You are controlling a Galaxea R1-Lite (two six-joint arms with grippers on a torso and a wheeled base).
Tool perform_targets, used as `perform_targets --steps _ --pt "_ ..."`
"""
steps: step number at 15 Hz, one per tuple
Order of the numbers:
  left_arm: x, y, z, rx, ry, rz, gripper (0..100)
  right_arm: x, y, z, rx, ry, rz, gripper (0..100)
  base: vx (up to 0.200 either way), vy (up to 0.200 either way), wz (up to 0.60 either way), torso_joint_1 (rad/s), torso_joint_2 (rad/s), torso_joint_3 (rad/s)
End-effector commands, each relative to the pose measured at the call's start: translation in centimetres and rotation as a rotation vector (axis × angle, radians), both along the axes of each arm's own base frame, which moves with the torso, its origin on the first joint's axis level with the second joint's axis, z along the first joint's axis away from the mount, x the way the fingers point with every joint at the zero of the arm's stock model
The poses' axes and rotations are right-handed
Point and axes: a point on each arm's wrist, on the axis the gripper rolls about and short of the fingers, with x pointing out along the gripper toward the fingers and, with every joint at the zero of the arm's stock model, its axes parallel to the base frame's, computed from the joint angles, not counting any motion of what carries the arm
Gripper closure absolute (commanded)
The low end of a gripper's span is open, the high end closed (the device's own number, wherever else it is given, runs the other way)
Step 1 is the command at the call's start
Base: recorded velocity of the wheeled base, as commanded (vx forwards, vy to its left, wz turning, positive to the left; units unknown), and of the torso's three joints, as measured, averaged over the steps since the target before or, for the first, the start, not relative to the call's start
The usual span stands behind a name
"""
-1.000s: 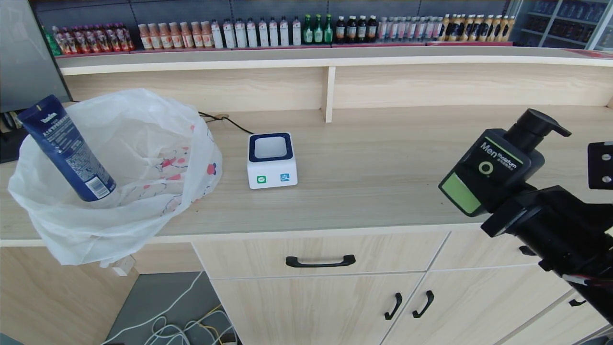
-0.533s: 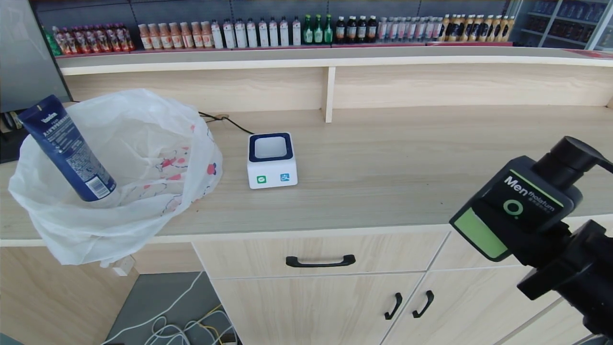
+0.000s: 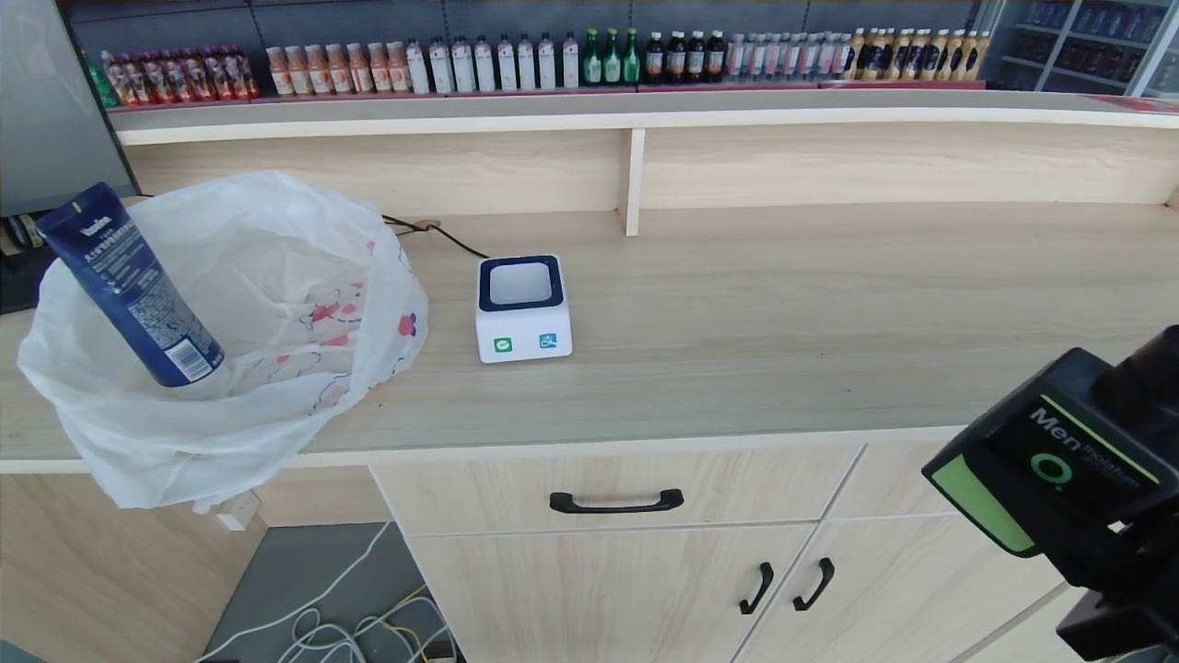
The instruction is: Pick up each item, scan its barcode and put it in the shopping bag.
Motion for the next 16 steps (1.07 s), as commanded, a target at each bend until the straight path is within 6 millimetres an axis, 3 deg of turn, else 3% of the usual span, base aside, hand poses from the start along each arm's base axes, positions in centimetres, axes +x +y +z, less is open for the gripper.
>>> perform_targets --steps 1,6,10,14,16 --pt "0.0 0.0 0.0 0.000 0.000 0.000 0 -0.2 0.8 0.0 -0.056 -0.029 0.046 100 0.000 0.000 0.00 0.000 0.00 0.000" --pt "0.0 0.0 0.0 0.000 0.000 0.000 0 -1.4 3.6 -1.2 -0.240 -0.072 0.227 100 0.000 0.000 0.00 0.000 0.00 0.000" --pt "0.0 0.0 0.0 0.000 0.000 0.000 0 -2.2 4.7 -1.9 -0.353 -0.132 0.298 100 0.000 0.000 0.00 0.000 0.00 0.000" --pt "0.0 0.0 0.0 0.000 0.000 0.000 0 -1.9 5.5 -2.7 -0.439 -0.162 0.381 100 0.000 0.000 0.00 0.000 0.00 0.000" --pt "0.0 0.0 0.0 0.000 0.000 0.000 0 -1.6 6.1 -2.0 -0.455 -0.235 0.409 100 0.000 0.000 0.00 0.000 0.00 0.000"
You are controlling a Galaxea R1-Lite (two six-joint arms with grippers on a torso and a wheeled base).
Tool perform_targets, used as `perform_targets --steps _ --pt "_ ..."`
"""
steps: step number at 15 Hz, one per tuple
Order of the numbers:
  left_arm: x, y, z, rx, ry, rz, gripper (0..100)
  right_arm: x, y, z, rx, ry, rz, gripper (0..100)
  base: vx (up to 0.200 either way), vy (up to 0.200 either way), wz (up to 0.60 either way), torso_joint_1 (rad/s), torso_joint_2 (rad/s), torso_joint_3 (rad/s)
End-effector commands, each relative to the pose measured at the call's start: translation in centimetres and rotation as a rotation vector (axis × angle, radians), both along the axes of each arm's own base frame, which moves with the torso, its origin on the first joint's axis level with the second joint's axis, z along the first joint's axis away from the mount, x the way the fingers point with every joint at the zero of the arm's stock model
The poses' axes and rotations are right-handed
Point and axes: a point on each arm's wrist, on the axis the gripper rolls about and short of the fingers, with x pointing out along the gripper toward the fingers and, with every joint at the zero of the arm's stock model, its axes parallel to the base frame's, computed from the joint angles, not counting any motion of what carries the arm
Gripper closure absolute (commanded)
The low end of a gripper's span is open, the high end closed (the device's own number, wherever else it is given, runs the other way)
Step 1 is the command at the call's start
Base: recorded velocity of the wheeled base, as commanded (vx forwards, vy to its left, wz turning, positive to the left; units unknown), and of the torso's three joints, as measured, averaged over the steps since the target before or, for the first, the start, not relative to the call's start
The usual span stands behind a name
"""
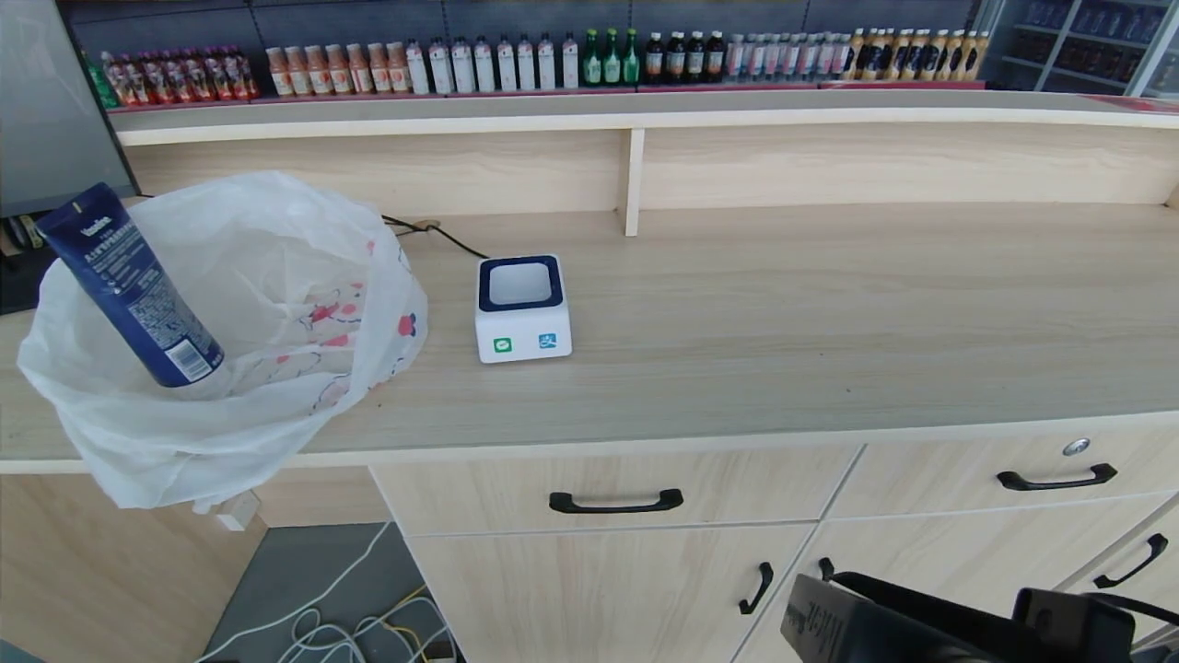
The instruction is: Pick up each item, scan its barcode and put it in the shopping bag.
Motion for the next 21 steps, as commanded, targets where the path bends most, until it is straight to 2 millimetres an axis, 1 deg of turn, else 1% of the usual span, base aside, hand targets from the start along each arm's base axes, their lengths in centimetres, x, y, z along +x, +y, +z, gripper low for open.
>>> perform_targets --steps 1,3,4,5,6,8,9,11,12,13,15,18,21 --pt "0.0 0.0 0.0 0.000 0.000 0.000 0 0.8 1.4 0.7 -0.011 -0.062 0.053 100 0.000 0.000 0.00 0.000 0.00 0.000" --pt "0.0 0.0 0.0 0.000 0.000 0.000 0 2.0 3.7 1.7 -0.039 -0.188 0.184 100 0.000 0.000 0.00 0.000 0.00 0.000" --pt "0.0 0.0 0.0 0.000 0.000 0.000 0 2.9 4.2 2.0 -0.050 -0.240 0.222 100 0.000 0.000 0.00 0.000 0.00 0.000" --pt "0.0 0.0 0.0 0.000 0.000 0.000 0 3.2 4.6 2.0 -0.069 -0.297 0.266 100 0.000 0.000 0.00 0.000 0.00 0.000" --pt "0.0 0.0 0.0 0.000 0.000 0.000 0 3.5 5.1 2.5 -0.068 -0.383 0.303 100 0.000 0.000 0.00 0.000 0.00 0.000" --pt "0.0 0.0 0.0 0.000 0.000 0.000 0 4.1 6.6 2.8 -0.067 -0.504 0.408 100 0.000 0.000 0.00 0.000 0.00 0.000" --pt "0.0 0.0 0.0 0.000 0.000 0.000 0 4.1 6.8 2.6 -0.062 -0.548 0.418 100 0.000 0.000 0.00 0.000 0.00 0.000" --pt "0.0 0.0 0.0 0.000 0.000 0.000 0 4.0 6.6 2.2 -0.073 -0.609 0.404 100 0.000 0.000 0.00 0.000 0.00 0.000" --pt "0.0 0.0 0.0 0.000 0.000 0.000 0 4.3 6.2 2.1 -0.116 -0.721 0.361 100 0.000 0.000 0.00 0.000 0.00 0.000" --pt "0.0 0.0 0.0 0.000 0.000 0.000 0 4.2 6.0 2.3 -0.124 -0.760 0.348 100 0.000 0.000 0.00 0.000 0.00 0.000" --pt "0.0 0.0 0.0 0.000 0.000 0.000 0 3.6 5.6 2.2 -0.152 -0.849 0.340 100 0.000 0.000 0.00 0.000 0.00 0.000" --pt "0.0 0.0 0.0 0.000 0.000 0.000 0 3.4 5.5 2.1 -0.182 -0.931 0.322 100 0.000 0.000 0.00 0.000 0.00 0.000" --pt "0.0 0.0 0.0 0.000 0.000 0.000 0 2.8 5.4 2.8 -0.185 -1.063 0.291 100 0.000 0.000 0.00 0.000 0.00 0.000"
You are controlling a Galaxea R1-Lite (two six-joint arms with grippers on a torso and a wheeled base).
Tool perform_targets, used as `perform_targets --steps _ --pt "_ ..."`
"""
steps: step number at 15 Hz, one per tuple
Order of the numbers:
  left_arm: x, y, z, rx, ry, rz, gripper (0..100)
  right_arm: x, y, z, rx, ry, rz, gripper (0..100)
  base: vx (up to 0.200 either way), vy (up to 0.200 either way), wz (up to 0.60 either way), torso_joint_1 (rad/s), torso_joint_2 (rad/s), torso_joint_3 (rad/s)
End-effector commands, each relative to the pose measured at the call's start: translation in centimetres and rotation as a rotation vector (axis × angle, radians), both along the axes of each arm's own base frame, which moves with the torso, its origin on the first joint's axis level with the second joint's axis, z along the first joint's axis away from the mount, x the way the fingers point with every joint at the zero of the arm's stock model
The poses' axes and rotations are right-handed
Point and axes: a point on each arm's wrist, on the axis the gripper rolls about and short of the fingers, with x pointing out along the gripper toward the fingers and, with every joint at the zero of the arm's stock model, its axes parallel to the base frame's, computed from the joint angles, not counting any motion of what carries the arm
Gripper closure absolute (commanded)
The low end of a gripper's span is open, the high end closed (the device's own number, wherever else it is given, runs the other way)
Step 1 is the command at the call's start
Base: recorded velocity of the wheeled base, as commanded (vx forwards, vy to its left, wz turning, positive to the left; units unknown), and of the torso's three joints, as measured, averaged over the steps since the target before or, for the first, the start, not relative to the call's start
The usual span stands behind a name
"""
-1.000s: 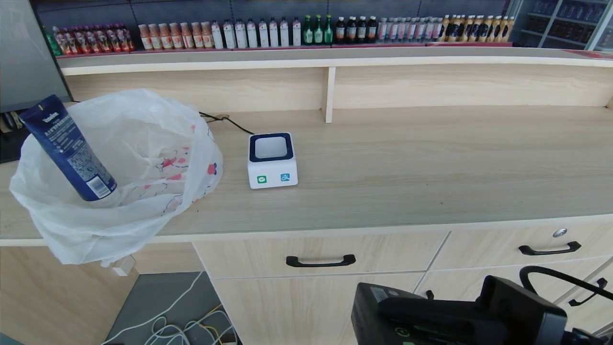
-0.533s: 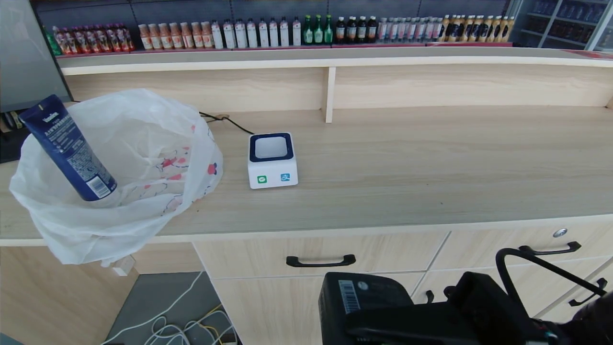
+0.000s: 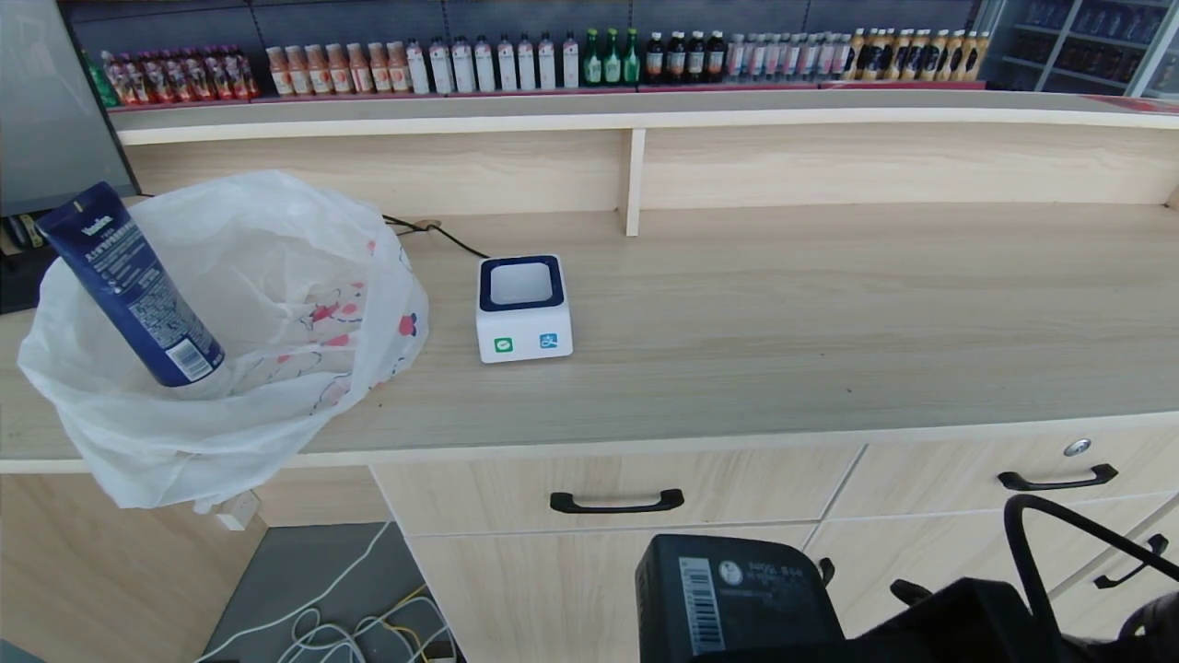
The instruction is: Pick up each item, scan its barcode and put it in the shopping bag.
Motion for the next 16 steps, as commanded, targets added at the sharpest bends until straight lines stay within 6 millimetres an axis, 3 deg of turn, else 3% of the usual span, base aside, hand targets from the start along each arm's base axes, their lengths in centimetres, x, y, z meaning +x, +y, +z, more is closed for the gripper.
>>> perform_targets --steps 1,4,16 --pt "0.0 0.0 0.0 0.000 0.000 -0.002 0 -0.5 -0.1 0.7 0.027 -0.041 0.009 100 0.000 0.000 0.00 0.000 0.00 0.000" --pt "0.0 0.0 0.0 0.000 0.000 0.000 0 -0.9 -0.2 1.1 0.045 -0.128 -0.010 100 0.000 0.000 0.00 0.000 0.00 0.000" --pt "0.0 0.0 0.0 0.000 0.000 0.000 0 -0.8 -0.3 2.3 0.089 -0.187 -0.030 100 0.000 0.000 0.00 0.000 0.00 0.000"
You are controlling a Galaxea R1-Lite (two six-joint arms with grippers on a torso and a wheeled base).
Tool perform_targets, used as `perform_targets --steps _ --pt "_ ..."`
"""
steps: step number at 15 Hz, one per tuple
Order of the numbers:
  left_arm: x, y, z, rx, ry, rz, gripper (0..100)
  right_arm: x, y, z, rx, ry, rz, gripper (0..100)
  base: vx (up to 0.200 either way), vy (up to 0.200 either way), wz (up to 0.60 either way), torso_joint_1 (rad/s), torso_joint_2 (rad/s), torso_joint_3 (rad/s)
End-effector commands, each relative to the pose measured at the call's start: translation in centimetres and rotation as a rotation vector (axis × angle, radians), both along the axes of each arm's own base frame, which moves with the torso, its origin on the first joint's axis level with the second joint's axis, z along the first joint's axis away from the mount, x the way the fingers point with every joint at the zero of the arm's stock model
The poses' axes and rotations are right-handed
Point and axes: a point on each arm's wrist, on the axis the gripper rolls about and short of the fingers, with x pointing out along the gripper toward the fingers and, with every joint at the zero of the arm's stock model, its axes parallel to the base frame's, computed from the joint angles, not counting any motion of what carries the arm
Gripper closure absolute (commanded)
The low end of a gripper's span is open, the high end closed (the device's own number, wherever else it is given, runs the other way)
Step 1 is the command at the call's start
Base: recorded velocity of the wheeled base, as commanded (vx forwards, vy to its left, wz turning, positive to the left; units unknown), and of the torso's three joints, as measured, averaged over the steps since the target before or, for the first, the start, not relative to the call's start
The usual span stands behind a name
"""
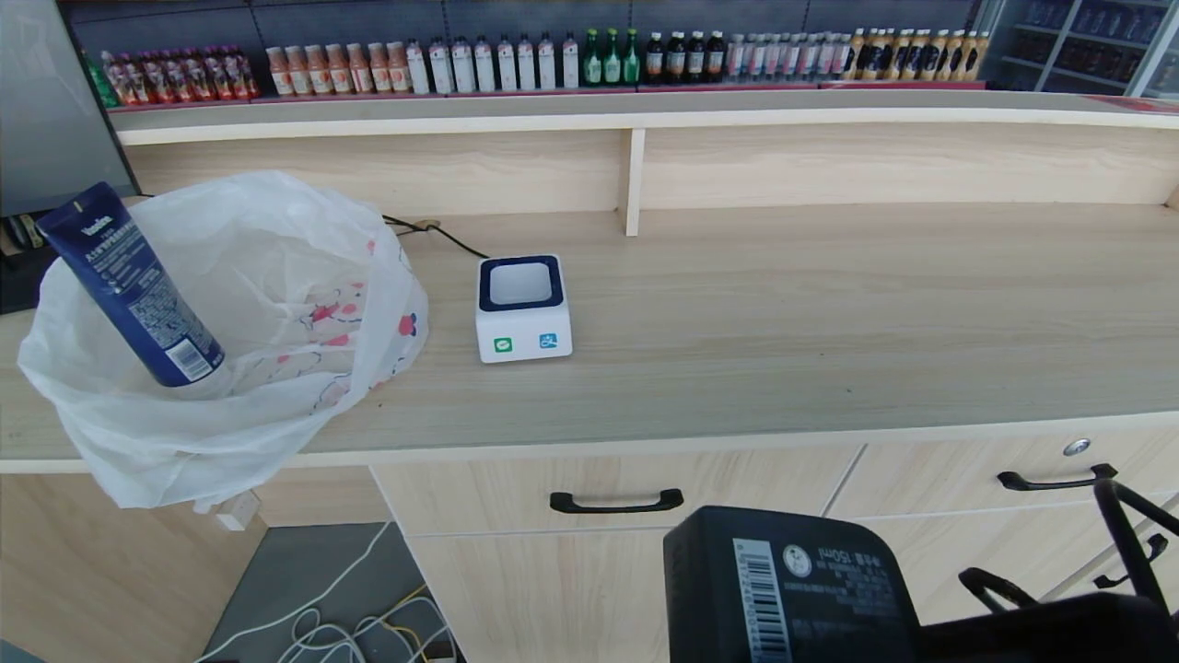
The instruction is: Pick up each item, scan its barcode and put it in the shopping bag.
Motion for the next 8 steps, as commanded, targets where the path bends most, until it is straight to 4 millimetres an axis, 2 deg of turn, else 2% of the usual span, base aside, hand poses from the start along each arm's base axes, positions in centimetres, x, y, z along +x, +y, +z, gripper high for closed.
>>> perform_targets --steps 1,8 --pt "0.00 0.00 0.00 0.000 0.000 0.000 0 0.20 0.31 0.85 0.032 -0.046 -0.008 100 0.000 0.000 0.00 0.000 0.00 0.000" --pt "0.00 0.00 0.00 0.000 0.000 0.000 0 0.43 0.66 1.08 0.040 -0.056 -0.011 100 0.000 0.000 0.00 0.000 0.00 0.000"
